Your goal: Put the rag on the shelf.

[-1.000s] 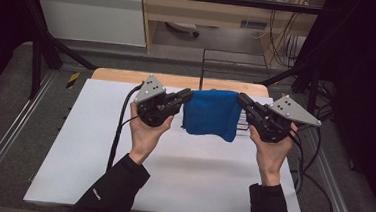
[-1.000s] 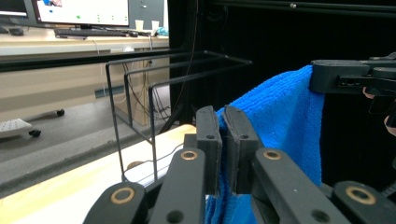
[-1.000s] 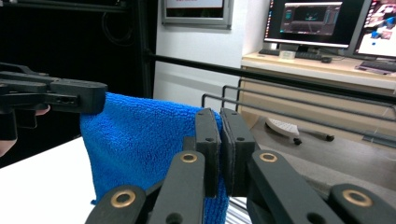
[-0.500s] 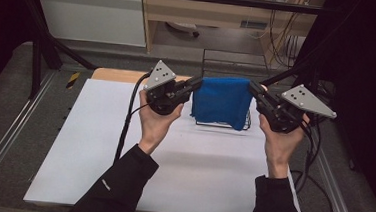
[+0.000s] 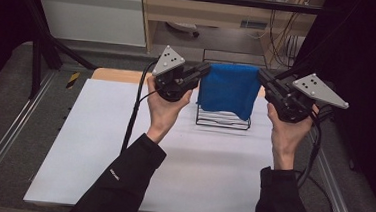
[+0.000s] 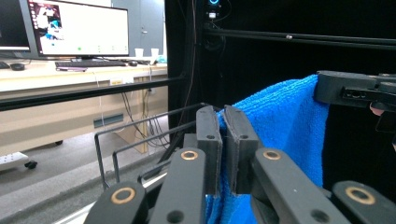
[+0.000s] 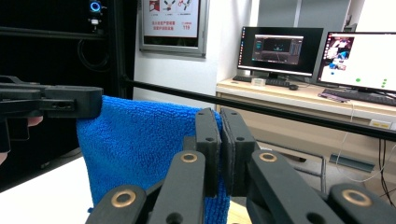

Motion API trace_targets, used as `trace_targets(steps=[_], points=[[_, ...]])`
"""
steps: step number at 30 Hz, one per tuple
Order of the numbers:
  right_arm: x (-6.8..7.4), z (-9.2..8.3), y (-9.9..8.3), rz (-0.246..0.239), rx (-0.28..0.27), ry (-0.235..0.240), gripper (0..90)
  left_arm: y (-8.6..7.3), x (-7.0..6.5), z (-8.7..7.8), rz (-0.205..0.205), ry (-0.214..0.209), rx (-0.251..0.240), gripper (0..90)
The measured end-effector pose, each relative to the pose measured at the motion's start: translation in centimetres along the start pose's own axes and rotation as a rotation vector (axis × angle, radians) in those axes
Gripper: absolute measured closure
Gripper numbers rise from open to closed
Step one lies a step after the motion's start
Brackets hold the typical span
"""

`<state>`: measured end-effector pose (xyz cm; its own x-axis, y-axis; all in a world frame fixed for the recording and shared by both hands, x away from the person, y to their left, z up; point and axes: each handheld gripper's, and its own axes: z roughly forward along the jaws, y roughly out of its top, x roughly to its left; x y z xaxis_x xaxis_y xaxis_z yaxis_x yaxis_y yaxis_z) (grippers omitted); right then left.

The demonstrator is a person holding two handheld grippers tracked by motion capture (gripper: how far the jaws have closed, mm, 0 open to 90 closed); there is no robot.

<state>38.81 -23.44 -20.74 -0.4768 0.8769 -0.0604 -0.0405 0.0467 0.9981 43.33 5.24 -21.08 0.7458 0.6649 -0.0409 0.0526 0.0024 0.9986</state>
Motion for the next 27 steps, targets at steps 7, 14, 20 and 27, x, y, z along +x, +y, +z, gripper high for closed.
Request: trace_targets(steps=[7,14,20,27], points=[[-0.4,0.4,1.2,-0.023,-0.009,-0.010,86.9,1.3,0.2,0.6,0.008,0.008,-0.018,85.4],[-0.9,0.7,2.4,-0.033,-0.027,-0.027,86.9,2.6,0.4,1.7,0.006,0.016,-0.035,85.4],[-1.3,1.1,3.4,-0.035,-0.042,-0.038,87.0,3.7,0.6,2.3,-0.001,0.017,-0.058,85.4],[-2.0,1.5,4.6,-0.037,-0.060,-0.050,86.9,4.7,0.7,3.1,-0.003,0.024,-0.073,85.5]])
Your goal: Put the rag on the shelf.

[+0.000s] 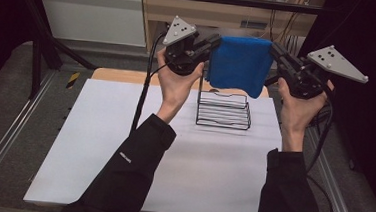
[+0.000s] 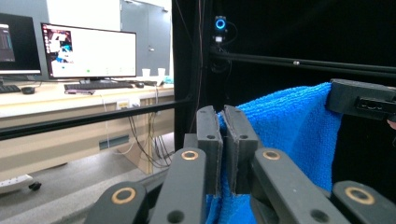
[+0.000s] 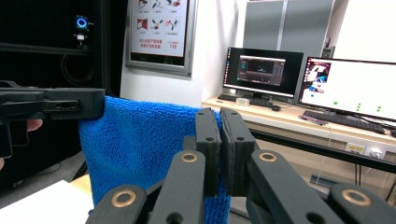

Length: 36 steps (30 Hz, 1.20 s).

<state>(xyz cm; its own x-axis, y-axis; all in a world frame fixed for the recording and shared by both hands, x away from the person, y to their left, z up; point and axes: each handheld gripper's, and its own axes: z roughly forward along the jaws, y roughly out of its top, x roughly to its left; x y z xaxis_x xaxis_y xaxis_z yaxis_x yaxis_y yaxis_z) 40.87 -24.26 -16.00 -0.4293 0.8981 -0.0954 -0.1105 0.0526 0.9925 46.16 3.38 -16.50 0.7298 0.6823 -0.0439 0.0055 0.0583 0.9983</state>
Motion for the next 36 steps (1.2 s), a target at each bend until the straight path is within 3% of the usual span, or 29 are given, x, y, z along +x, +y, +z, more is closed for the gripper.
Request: trace_targets(steps=[8,14,23,27,36], points=[[-0.7,0.9,0.9,-0.001,-0.006,-0.004,87.0,0.9,0.4,0.9,0.010,0.017,-0.007,85.4],[-1.2,1.7,1.0,0.003,-0.006,-0.004,86.9,1.2,1.0,1.5,-0.020,0.018,-0.022,85.4],[-2.0,3.1,1.3,0.010,-0.007,-0.009,86.9,1.7,1.6,2.6,-0.019,0.033,-0.033,85.4],[-2.6,3.7,1.4,0.009,0.002,-0.016,87.0,1.7,1.7,3.1,0.004,0.041,-0.031,85.4],[-3.5,5.1,1.4,-0.007,0.024,-0.025,87.0,1.7,2.5,4.5,0.013,0.059,-0.031,85.4]])
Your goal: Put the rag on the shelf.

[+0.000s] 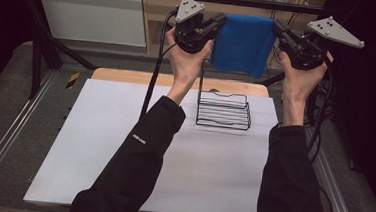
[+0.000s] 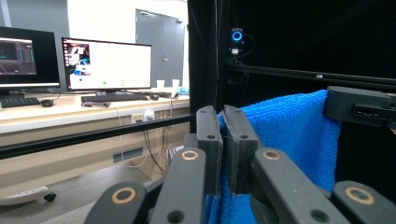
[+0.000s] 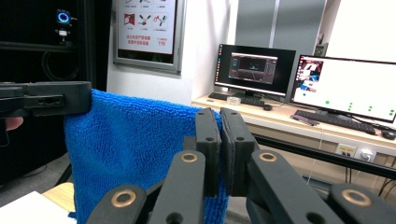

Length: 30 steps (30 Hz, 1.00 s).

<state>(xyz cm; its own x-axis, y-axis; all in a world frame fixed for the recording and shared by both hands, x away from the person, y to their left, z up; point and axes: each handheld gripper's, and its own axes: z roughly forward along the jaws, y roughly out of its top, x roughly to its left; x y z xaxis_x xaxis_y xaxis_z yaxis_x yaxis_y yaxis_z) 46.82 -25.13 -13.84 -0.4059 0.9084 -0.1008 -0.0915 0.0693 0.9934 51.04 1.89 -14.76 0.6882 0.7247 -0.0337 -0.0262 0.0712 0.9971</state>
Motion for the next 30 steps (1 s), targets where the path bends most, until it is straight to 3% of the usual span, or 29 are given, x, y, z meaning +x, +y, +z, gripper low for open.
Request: trace_targets(steps=[14,30], points=[[-0.8,1.9,-1.8,0.005,0.019,-0.003,86.9,-1.9,1.1,1.4,0.019,0.017,0.029,85.4],[-0.8,2.2,-5.7,0.009,0.124,0.018,86.8,-5.7,1.6,0.9,0.040,-0.001,0.103,85.4]])
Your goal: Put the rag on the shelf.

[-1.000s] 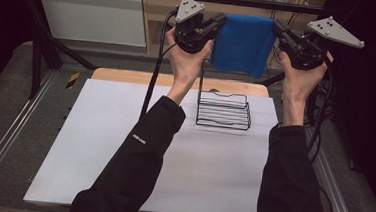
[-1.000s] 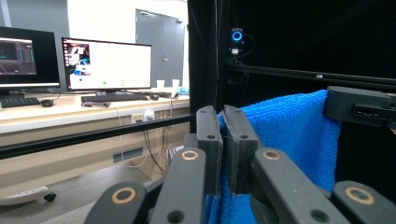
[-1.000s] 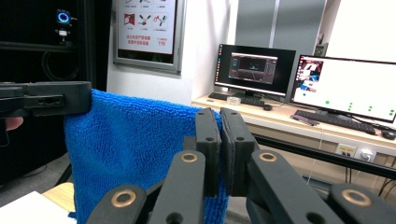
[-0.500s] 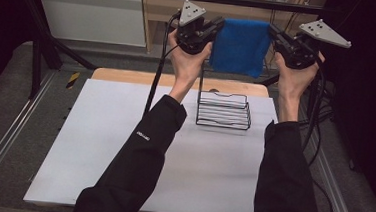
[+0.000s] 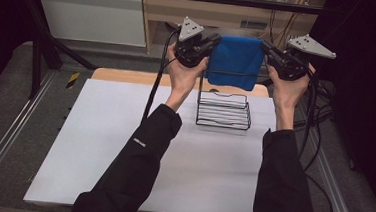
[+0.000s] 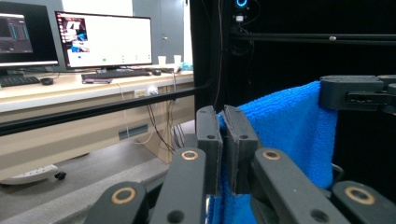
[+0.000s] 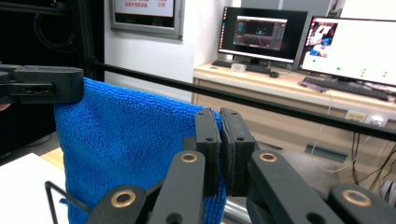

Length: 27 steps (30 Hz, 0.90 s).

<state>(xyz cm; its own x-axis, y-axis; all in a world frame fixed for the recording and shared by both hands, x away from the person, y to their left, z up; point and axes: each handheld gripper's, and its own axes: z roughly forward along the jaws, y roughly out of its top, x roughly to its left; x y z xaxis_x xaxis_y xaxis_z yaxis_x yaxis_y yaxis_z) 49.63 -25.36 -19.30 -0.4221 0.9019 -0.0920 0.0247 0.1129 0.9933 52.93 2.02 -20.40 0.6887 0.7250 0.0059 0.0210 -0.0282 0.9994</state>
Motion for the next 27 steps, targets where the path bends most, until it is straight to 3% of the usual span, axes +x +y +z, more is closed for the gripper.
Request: trace_targets(steps=[6,14,19,27], points=[[0.1,-0.5,-1.1,0.012,0.011,0.018,86.8,-0.8,-0.3,-0.5,-0.001,-0.030,0.019,85.3],[0.4,-1.4,-1.2,0.004,0.016,0.047,86.5,-1.4,-0.5,-1.5,0.000,-0.066,0.035,85.1],[0.5,-1.9,-1.5,0.019,0.038,0.076,86.4,-1.5,-0.6,-1.9,0.010,-0.078,0.071,85.0],[0.5,-2.7,-2.1,0.016,0.055,0.082,86.4,-1.9,-1.0,-2.0,0.016,-0.113,0.099,84.7]])
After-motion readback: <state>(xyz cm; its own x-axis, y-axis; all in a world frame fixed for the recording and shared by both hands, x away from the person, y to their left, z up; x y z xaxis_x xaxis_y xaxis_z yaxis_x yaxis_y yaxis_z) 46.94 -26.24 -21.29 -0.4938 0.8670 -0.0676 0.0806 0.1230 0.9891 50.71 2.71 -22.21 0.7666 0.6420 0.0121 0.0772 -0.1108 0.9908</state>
